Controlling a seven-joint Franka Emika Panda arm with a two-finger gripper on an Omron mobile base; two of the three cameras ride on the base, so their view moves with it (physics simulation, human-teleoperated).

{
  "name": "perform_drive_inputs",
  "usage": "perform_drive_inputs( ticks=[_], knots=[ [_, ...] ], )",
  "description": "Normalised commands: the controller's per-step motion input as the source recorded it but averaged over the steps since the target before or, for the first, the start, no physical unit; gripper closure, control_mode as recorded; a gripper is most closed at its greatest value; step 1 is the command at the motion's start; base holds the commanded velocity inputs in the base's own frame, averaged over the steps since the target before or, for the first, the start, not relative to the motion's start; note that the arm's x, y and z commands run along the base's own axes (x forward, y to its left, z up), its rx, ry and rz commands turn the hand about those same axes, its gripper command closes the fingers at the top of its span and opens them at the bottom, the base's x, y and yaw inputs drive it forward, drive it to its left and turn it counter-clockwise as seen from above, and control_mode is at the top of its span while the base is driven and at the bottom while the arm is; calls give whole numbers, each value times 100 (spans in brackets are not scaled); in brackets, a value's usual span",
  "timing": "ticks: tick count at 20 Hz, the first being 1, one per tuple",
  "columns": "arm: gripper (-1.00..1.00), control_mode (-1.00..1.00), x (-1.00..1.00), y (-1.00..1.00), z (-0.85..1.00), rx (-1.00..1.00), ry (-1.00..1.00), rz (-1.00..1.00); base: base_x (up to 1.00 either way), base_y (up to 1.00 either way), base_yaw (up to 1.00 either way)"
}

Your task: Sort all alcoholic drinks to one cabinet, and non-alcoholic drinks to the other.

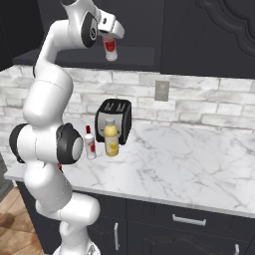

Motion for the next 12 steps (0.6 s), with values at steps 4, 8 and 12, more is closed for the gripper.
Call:
perform_drive_inputs(
  ticks=[4, 8, 12],
  knots=[
    [-100, -100, 6, 0, -2, 0, -5, 0, 0, 0, 0],
    [-100, -100, 4, 0, 0, 0, -5, 0, 0, 0, 0],
    [-100, -100, 14, 0, 0, -1, -10, 0, 0, 0, 0]
  ],
)
